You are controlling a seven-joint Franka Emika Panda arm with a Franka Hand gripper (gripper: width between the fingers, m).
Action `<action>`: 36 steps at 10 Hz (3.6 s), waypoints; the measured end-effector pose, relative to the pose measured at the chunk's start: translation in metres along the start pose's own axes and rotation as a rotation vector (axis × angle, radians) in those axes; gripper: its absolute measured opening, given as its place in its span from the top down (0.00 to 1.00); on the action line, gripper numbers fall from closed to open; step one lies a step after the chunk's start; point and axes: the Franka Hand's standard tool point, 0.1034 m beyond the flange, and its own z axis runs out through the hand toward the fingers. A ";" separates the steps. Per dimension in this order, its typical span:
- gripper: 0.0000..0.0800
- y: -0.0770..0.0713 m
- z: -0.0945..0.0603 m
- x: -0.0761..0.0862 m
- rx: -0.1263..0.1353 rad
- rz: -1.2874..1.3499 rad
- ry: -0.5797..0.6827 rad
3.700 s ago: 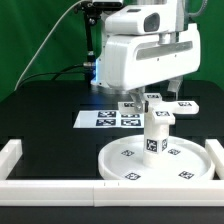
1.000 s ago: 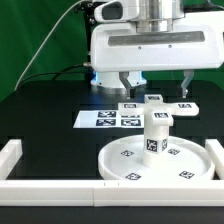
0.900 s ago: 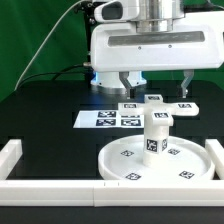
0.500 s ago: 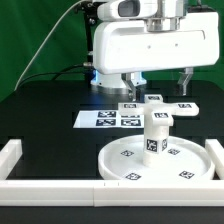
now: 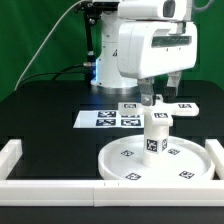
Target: Assemble round table
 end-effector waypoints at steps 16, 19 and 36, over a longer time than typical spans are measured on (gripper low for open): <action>0.19 -0.010 0.022 -0.007 0.049 0.235 -0.064; 0.45 -0.010 0.022 -0.007 0.048 0.293 -0.064; 0.27 -0.010 0.023 -0.011 0.079 1.855 -0.022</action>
Offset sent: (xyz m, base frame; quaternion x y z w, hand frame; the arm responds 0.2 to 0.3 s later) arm 0.0037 0.0062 -0.0001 0.0338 -0.0469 0.1521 0.9867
